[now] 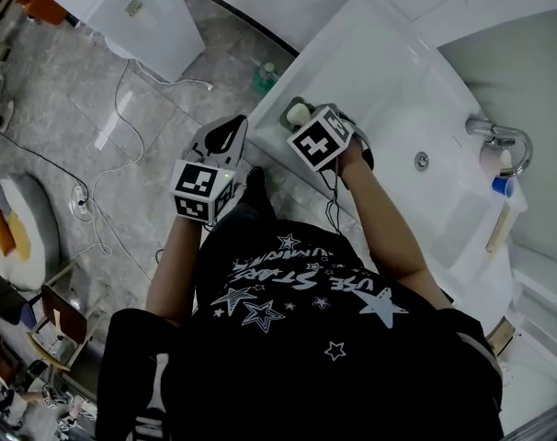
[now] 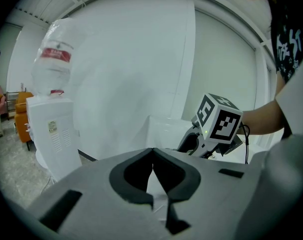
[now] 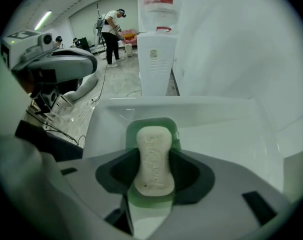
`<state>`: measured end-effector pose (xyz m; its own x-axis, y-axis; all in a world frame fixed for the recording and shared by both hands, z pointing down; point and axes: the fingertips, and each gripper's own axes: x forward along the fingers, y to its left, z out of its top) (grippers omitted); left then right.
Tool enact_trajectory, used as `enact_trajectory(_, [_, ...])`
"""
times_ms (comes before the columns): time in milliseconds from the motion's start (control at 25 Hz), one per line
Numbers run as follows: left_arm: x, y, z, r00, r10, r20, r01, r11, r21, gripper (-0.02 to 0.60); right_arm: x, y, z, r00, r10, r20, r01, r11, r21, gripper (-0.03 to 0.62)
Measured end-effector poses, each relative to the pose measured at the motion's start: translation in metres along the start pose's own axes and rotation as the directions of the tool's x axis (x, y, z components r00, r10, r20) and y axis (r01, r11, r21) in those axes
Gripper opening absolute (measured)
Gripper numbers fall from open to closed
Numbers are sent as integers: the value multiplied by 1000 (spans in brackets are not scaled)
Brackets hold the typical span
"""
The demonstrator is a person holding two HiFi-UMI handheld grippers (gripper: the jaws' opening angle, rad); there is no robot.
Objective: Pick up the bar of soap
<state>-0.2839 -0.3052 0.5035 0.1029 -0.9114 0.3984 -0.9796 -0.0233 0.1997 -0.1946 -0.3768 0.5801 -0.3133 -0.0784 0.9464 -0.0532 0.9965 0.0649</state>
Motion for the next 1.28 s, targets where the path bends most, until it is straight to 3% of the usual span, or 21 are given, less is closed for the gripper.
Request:
enact_trajectory(280, [-11, -8, 5, 1000, 3, 3, -3, 1000, 24, 11, -9, 5, -2, 996, 30, 80, -24, 997, -70, 192])
enact_trajectory(600, [-22, -30, 9, 1000, 1, 20, -2, 999, 44, 11, -43, 2, -5, 971, -1, 240, -7, 999, 32, 189])
enact_trajectory(840, [-29, -49, 18, 999, 8, 51, -11, 998, 62, 11, -92, -11, -13, 909, -115, 401, 55, 986, 158, 187])
enact_trajectory(1000, [-36, -65, 23, 998, 6, 65, -11, 996, 84, 11, -123, -17, -29, 873, -178, 454, 100, 977, 190, 187])
enact_trajectory(1280, [-53, -111, 30, 996, -20, 81, 10, 992, 125, 11, -172, -4, -68, 811, -224, 540, 100, 963, 249, 186])
